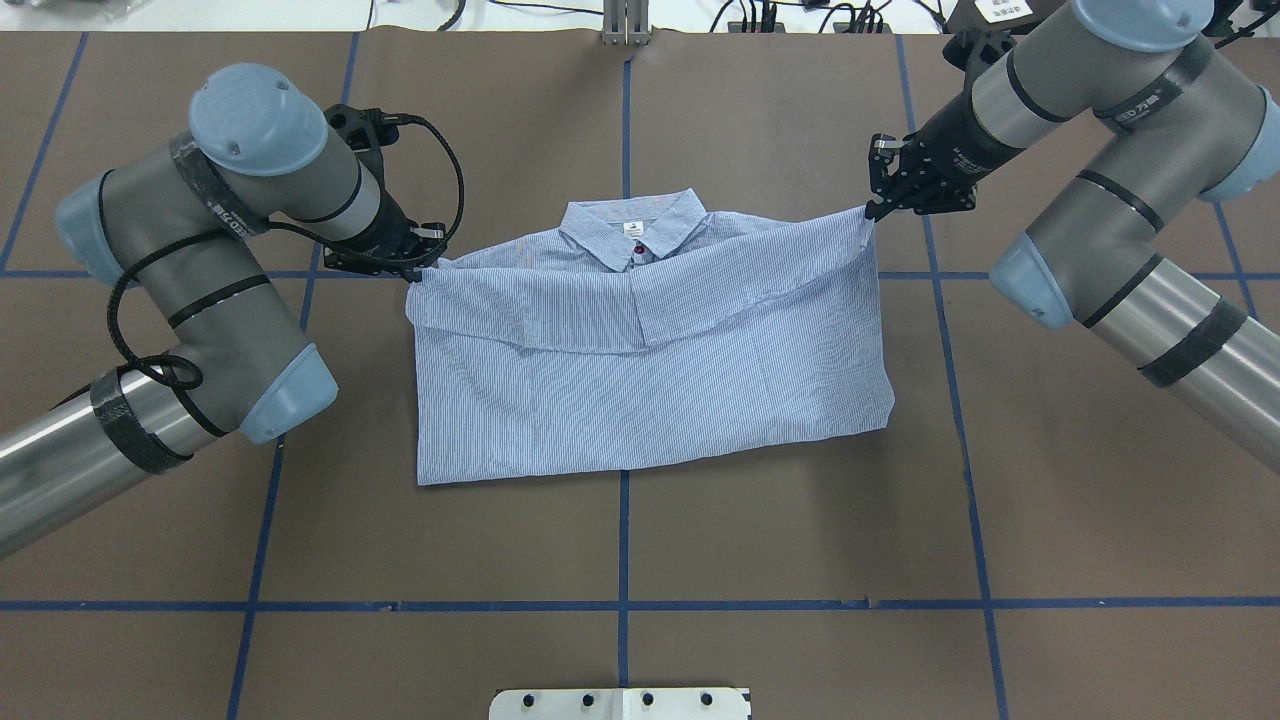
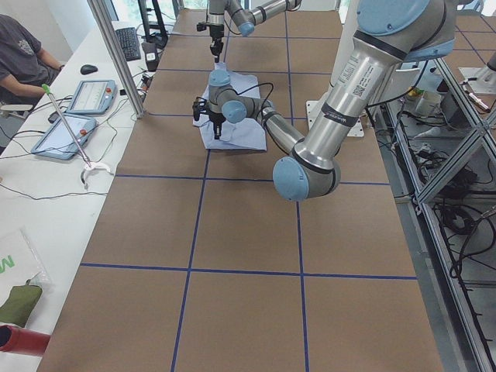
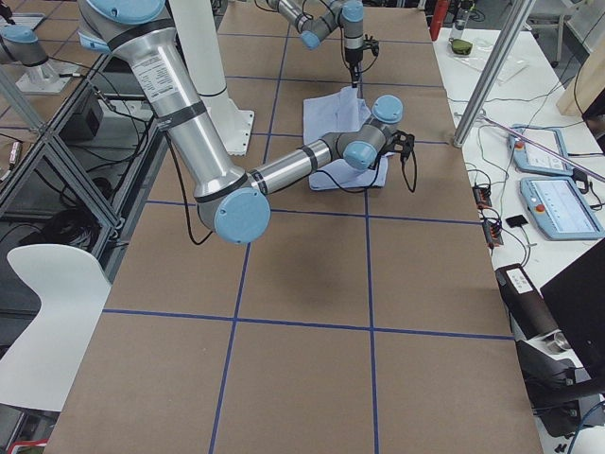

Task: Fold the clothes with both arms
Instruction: 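Lay the hem down near the collar with both grippers and release, then raise both grippers off the folded shirt and move the right gripper to its side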

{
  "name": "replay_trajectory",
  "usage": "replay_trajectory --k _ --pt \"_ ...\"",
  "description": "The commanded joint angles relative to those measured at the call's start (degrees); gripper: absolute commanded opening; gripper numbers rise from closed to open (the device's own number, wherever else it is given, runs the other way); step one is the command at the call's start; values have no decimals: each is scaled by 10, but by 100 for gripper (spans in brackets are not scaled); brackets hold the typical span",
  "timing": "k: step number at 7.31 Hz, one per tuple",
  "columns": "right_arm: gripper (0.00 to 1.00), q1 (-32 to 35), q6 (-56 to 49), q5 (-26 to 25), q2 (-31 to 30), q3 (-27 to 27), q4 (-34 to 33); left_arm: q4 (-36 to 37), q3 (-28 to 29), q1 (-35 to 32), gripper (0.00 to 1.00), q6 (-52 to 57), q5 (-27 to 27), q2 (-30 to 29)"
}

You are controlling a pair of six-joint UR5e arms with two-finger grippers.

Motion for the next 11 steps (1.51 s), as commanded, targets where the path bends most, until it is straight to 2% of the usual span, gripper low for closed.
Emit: replay_trajectory --k 1,4,5,6,7,8,9,11 --pt "0 0 -3 -2 3 -9 1 0 7 0 0 1 0 -3" --pt "0 0 -4 -2 12 -9 1 0 7 0 0 0 0 -11" --pt "12 -1 -4 -2 16 -10 0 0 7 0 0 0 0 -11" --pt "93 -4 -4 -3 16 -10 0 0 5 0 47 0 0 -11" --pt "100 -5 -4 -9 15 -10 0 2 2 -3 88 1 2 -10" --pt "100 -4 -7 -8 16 -9 0 3 -15 -17 99 1 4 -4" --pt "100 -4 -5 -4 14 2 2 5 -40 -24 99 1 4 10" --pt "100 -20 4 -8 -31 74 2 12 -79 -25 99 -1 1 22"
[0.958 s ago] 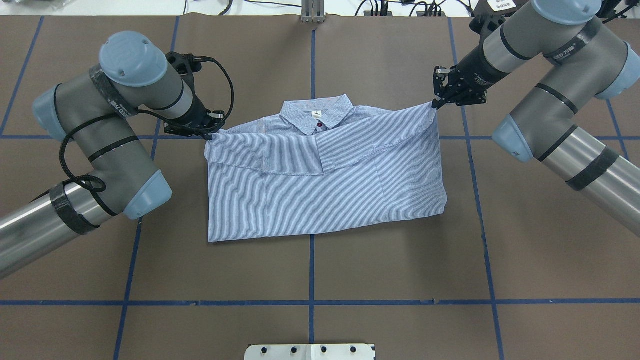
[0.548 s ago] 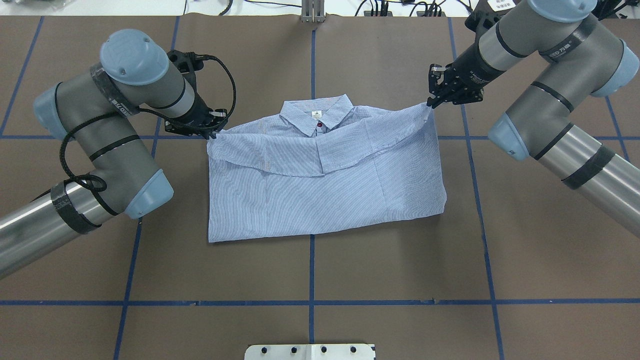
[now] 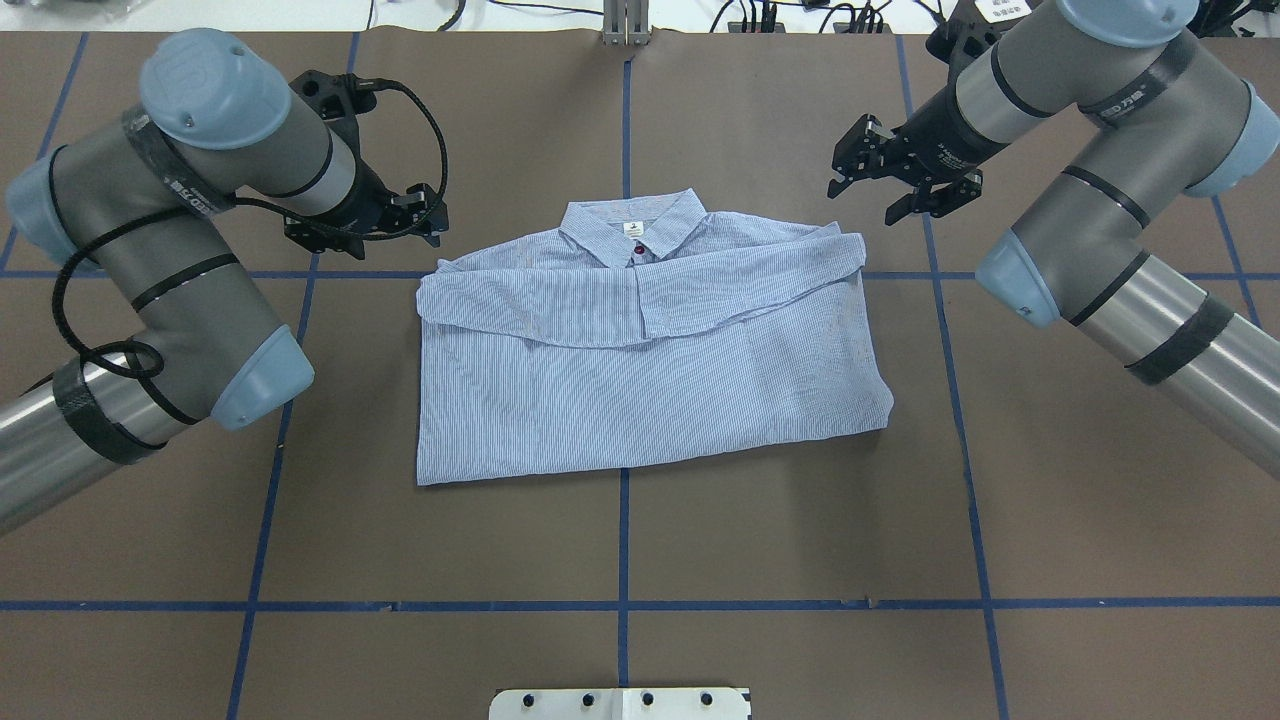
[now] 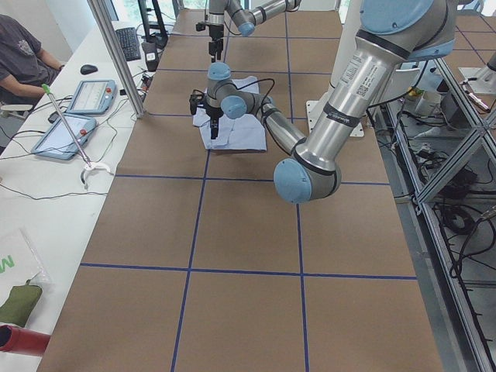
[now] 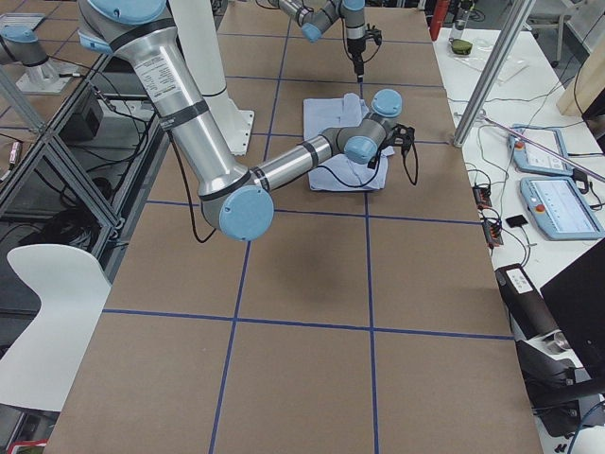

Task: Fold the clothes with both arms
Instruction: 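Raise both grippers off the folded shirt and move the right gripper to its side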

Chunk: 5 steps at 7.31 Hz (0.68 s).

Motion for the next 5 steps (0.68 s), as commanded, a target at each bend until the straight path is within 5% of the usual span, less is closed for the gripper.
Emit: replay_trajectory --k 1,5 --pt "100 -24 4 -2 -65 79 -2 7 -30 -2 99 -2 -2 7" --pt "98 -114 14 -72 -125 92 -4 6 -34 -1 99 -8 -2 5"
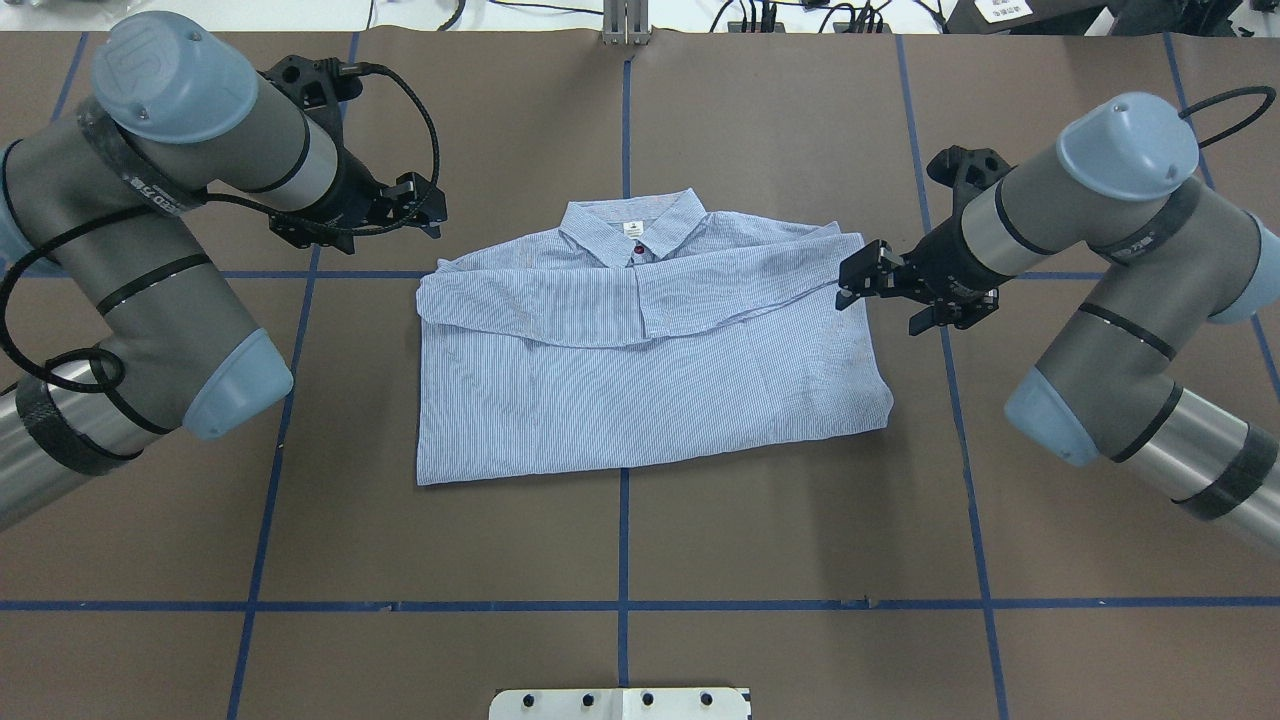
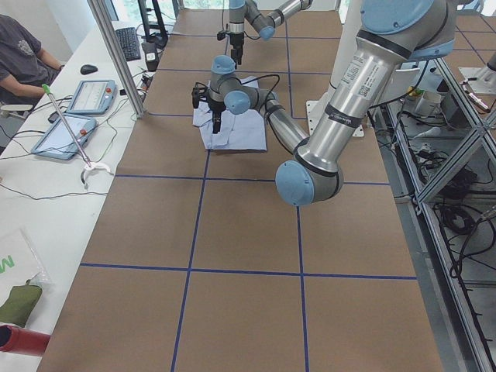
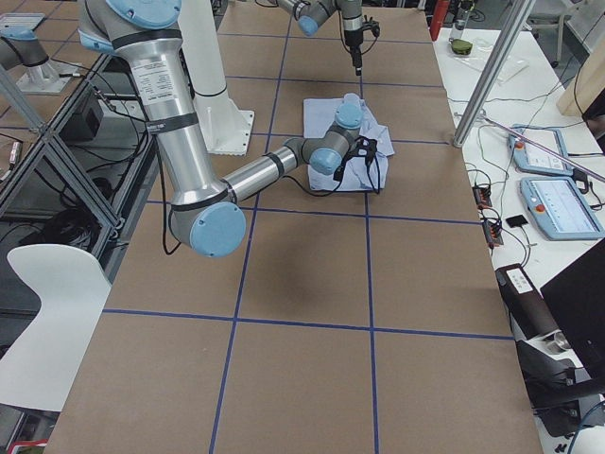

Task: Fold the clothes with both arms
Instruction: 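Raise both grippers off the folded shirt and move the right gripper to its side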

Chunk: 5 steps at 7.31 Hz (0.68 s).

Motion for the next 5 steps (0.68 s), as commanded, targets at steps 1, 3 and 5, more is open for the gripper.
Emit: replay_trajectory --k 1,3,5 --pt "98 -39 4 -35 -21 0 2 0 -3 1 99 -1 -1 -2" --pt "98 -55 5 -42 -24 -1 1 -1 -3 2 99 -1 -1 -5" --pt "93 -61 5 -42 -28 -3 0 -1 -3 2 99 -1 -1 -6"
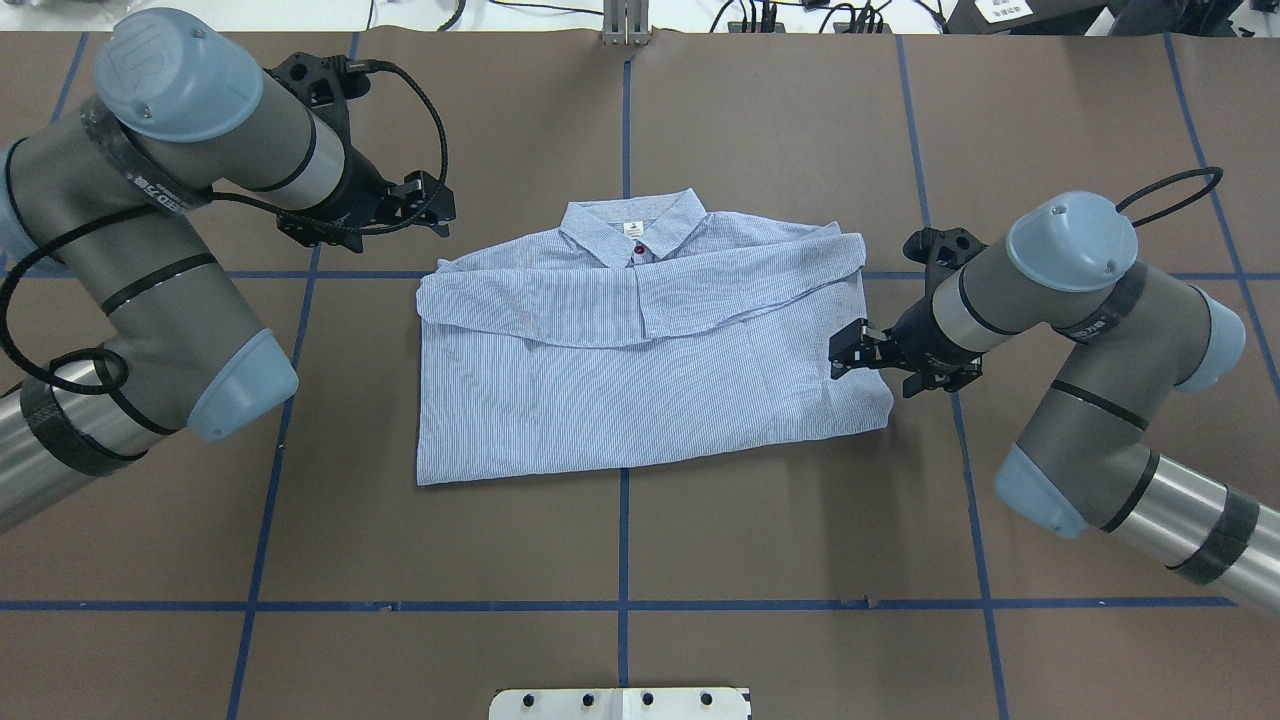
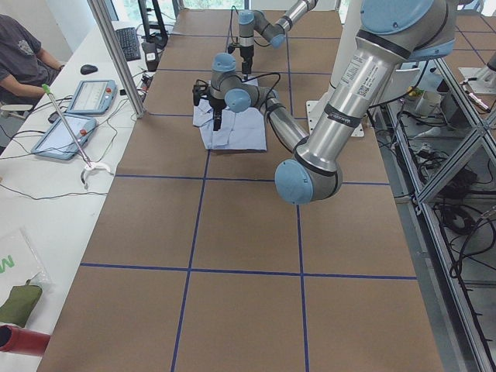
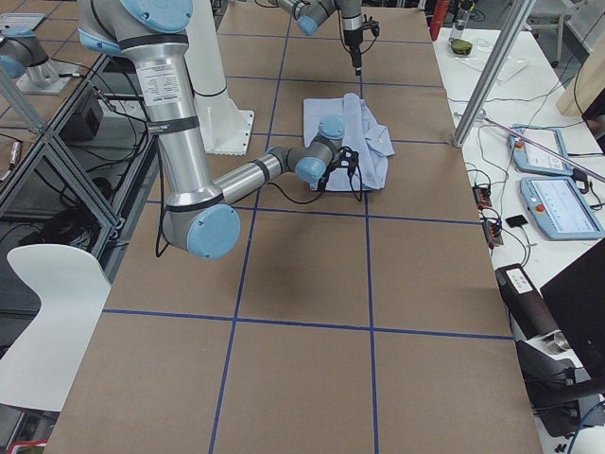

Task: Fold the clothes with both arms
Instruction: 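Raise both grippers off the folded shirt and move the right gripper to its side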

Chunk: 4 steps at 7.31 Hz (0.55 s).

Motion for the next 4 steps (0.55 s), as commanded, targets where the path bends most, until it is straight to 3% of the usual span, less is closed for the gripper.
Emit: replay_trajectory --k 1,4 --pt "90 -5 0 -1 -8 0 0 -1 2 1 99 0 0 -1" --pt "55 -6 0 1 -8 -1 0 -3 5 1 99 0 1 -1"
